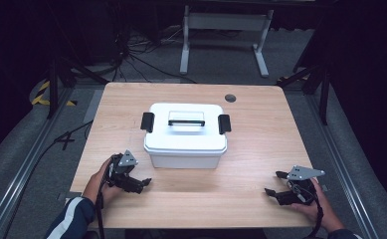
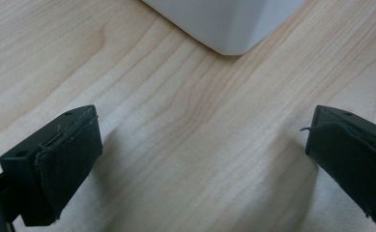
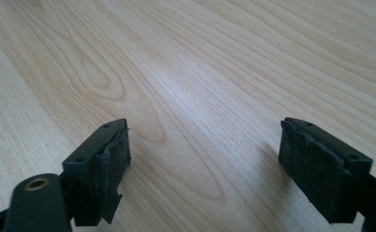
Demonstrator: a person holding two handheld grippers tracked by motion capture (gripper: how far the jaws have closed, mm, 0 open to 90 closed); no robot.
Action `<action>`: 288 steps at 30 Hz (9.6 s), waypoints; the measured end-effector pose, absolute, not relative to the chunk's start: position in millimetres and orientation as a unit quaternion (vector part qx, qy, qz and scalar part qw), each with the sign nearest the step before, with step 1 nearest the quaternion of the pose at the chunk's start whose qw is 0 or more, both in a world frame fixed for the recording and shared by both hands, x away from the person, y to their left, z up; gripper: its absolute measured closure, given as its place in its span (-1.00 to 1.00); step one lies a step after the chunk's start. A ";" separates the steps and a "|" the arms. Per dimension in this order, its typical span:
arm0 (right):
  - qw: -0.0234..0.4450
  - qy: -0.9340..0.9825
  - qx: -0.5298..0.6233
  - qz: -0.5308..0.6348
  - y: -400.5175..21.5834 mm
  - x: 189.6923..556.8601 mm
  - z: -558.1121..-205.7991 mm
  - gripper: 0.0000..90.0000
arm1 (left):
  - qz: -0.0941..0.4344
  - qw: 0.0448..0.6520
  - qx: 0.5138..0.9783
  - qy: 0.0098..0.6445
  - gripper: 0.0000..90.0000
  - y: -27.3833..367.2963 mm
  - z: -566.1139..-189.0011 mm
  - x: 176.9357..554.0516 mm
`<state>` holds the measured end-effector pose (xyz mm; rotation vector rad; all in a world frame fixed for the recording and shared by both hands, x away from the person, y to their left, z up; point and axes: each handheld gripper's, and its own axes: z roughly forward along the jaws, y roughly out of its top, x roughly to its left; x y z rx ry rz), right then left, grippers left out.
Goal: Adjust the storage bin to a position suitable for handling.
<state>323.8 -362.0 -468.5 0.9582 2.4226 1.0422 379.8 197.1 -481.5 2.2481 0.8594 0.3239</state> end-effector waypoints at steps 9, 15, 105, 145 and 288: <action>0.167 0.851 0.336 0.368 -364.7 324.1 -468.7 -0.57 | 0.123 0.349 0.866 0.335 -1.00 200.4 -481.6 382.1; 0.166 0.852 0.340 0.362 -366.0 325.9 -467.3 -0.55 | 0.122 0.352 0.869 0.326 -1.00 202.5 -482.0 382.3; 0.208 0.904 0.128 0.350 -213.7 425.5 -285.1 -0.01 | 0.123 0.353 0.868 0.326 -0.96 212.3 -482.3 374.1; 0.204 0.963 0.011 0.175 -72.7 456.9 -290.8 0.74 | 0.122 0.352 0.869 0.325 -0.96 212.6 -482.1 374.2; 0.234 0.913 0.248 0.222 -333.5 475.7 -356.3 0.87 | 0.123 0.352 0.870 0.323 -0.96 213.2 -482.0 373.9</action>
